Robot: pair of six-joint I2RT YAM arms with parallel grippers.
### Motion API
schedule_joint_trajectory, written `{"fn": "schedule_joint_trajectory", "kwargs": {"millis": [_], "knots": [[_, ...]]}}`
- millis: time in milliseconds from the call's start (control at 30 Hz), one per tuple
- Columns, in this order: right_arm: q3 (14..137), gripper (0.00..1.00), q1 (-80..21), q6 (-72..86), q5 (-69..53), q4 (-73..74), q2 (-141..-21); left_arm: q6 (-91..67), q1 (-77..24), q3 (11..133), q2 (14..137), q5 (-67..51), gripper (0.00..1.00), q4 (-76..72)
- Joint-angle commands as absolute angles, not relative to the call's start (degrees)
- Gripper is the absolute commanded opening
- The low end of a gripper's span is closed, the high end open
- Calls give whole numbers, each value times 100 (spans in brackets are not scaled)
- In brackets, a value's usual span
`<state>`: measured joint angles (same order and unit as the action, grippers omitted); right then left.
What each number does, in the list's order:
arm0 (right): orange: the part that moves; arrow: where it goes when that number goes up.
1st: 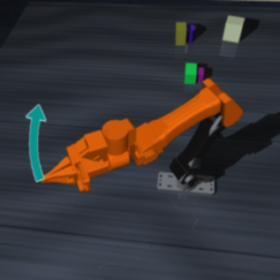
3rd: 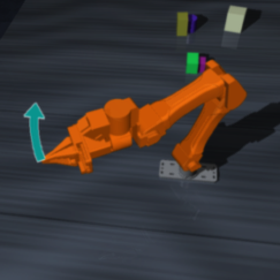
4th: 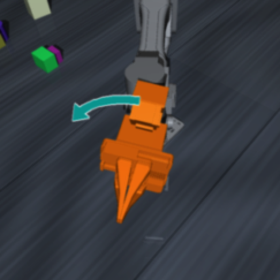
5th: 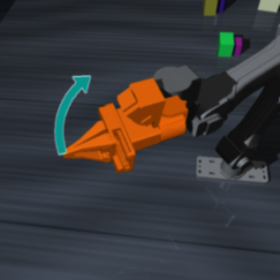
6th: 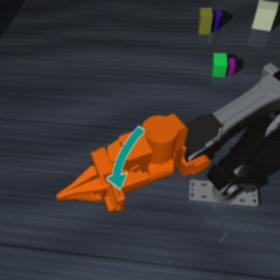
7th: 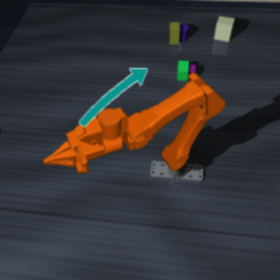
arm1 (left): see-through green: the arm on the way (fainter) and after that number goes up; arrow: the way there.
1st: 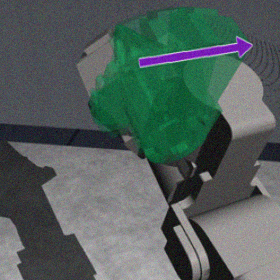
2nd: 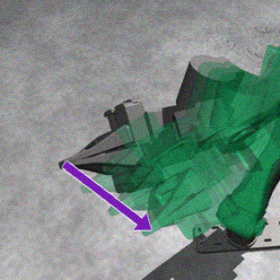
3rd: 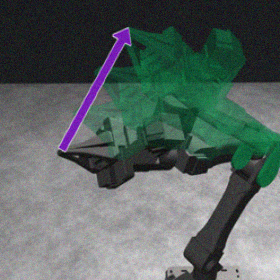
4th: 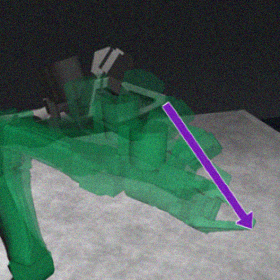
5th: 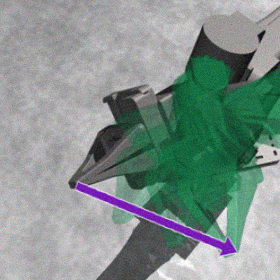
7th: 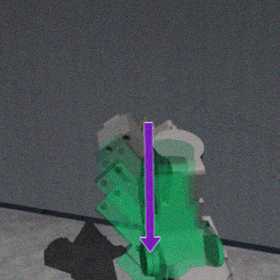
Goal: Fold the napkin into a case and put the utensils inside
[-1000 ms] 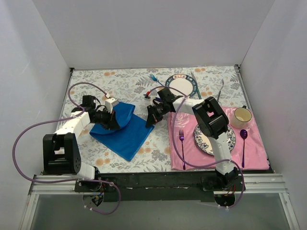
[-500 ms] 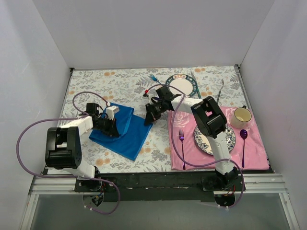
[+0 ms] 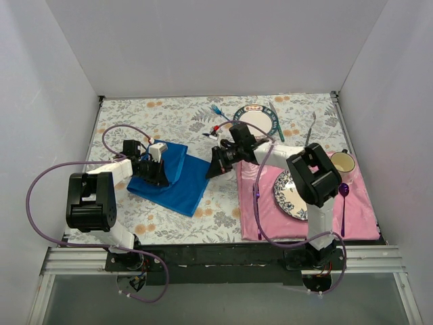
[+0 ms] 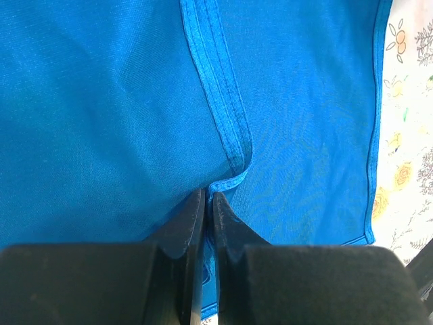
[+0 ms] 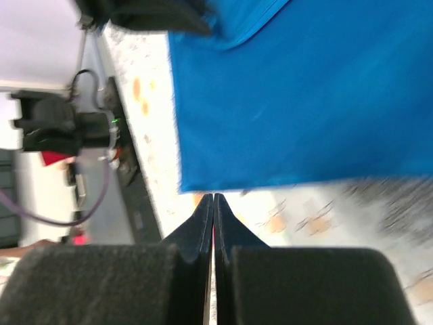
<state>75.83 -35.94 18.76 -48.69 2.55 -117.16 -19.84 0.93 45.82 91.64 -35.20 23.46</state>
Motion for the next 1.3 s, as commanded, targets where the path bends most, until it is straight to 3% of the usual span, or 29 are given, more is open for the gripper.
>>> {"fn": "schedule_joint_trajectory", "kwargs": {"millis": [0,500,767,1267], "knots": [[6506,1,-3726,3584,-4879,-1517,-10943,-2100,79,4518,9132,-3182,0,2197],[5986,1,-3893,4323,-4140,-2381,-11637,-2101,79,4377,9106,-3226,0,2136],[6003,1,-4034,4306,-3446,-2145,-11777,-2145,79,4438,9053,-3278,0,2153],[5748,1,-4148,4799,-3516,-2681,-11479,-2127,79,4456,9035,-3199,0,2189]]}}
